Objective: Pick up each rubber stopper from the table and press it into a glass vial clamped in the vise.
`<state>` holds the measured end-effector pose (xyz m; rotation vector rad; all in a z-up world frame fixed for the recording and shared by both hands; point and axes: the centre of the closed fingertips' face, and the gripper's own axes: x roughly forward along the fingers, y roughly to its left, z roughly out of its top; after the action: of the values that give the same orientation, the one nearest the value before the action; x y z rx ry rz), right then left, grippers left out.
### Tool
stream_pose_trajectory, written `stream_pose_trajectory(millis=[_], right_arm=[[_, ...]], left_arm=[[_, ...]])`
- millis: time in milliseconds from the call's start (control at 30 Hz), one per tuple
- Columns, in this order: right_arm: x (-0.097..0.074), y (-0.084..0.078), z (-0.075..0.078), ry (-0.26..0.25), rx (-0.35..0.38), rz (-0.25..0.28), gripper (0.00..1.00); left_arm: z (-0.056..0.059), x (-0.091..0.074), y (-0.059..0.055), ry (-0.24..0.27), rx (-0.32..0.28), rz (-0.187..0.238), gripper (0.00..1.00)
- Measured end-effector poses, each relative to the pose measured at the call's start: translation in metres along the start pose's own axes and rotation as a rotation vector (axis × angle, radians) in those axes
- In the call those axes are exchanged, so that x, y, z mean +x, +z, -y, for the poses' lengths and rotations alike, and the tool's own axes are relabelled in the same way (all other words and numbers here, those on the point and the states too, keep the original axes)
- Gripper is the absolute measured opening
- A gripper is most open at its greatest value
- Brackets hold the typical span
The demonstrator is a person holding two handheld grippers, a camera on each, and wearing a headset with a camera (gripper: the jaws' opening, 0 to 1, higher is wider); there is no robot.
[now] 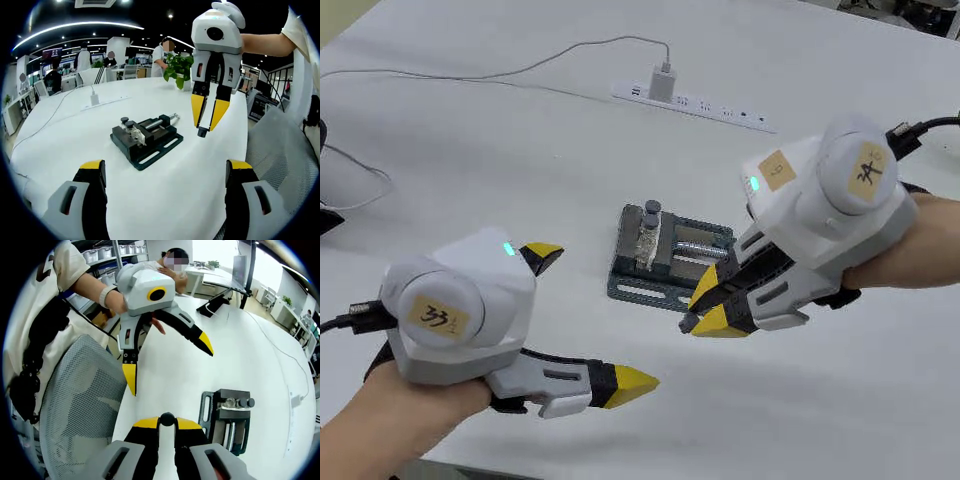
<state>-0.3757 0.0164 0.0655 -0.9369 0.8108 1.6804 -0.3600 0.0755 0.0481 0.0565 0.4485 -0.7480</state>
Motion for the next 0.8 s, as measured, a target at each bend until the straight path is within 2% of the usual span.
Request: stream_pose_trajectory(millis=[133,300,600,800], right_arm=[[-0.001,-0.001,0.007,0.0,-0.015,-0.028,0.06],[-0.003,-0.001,0.026,-0.015,-0.043,-0.062,0.06],[-0.008,0.002,0.059,-0.046,-0.137,-0.143,0.06],[-0.009,0.008,0.075,-0.05,-0.201,-0.178,0.06]], left_arm=[[-0.001,-0.001,0.0,0.002,-0.003,0.001,0.99],[-0.002,-0.003,0.001,0.003,-0.003,0.003,0.99],[-0.006,-0.007,-0.003,0.011,-0.012,-0.004,0.99],[-0.009,-0.008,-0.006,0.019,-0.023,-0.009,0.99]])
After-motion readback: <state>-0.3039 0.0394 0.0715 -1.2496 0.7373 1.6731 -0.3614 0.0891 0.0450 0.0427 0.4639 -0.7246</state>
